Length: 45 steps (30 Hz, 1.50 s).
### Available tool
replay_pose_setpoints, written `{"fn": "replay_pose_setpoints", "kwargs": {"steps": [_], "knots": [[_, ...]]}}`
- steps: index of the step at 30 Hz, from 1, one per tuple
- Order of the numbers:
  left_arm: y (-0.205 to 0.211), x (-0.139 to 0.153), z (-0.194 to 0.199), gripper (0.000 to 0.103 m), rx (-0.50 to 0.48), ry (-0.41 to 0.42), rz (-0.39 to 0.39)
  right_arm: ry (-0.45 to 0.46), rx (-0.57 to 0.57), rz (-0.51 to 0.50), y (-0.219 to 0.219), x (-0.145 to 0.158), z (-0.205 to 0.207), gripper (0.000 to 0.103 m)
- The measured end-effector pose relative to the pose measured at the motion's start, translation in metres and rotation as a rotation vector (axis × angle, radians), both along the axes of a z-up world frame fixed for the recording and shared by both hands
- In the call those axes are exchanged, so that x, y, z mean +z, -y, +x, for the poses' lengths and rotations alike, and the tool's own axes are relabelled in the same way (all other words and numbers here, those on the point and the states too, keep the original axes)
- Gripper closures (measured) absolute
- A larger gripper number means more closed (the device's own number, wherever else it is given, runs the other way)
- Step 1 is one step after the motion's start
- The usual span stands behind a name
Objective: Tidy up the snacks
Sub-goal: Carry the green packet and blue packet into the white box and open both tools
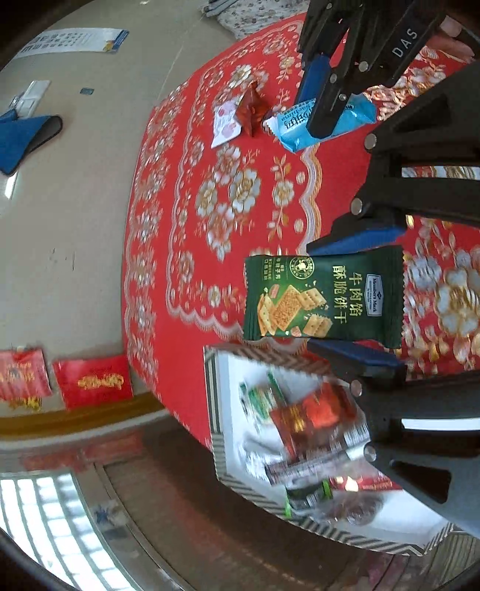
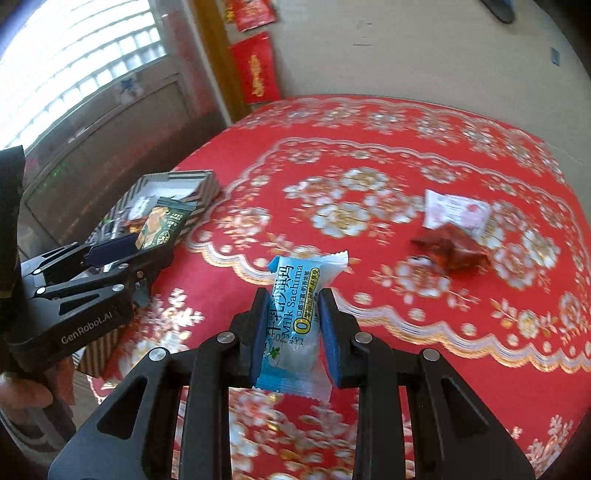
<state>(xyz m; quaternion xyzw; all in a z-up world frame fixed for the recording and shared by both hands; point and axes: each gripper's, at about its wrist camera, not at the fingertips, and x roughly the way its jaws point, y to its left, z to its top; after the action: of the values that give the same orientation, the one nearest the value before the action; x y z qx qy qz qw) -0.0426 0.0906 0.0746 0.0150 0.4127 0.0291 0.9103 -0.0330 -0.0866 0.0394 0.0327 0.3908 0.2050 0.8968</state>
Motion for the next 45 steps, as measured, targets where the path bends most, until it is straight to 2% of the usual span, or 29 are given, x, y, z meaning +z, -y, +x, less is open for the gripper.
{"fn": "replay_pose_setpoints", "kwargs": {"steps": [25,45], "knots": [[-0.137,0.001,-0.051,0.056,0.262,0.05,0.029,0.035,0.278,-0.039,-0.159,0.022,-0.003,0.077],[-0.181,-0.016,-0.068,0.056,0.344,0.032,0.012,0.01,0.382,-0.095,-0.223,0.01,-0.015,0.077]]}}
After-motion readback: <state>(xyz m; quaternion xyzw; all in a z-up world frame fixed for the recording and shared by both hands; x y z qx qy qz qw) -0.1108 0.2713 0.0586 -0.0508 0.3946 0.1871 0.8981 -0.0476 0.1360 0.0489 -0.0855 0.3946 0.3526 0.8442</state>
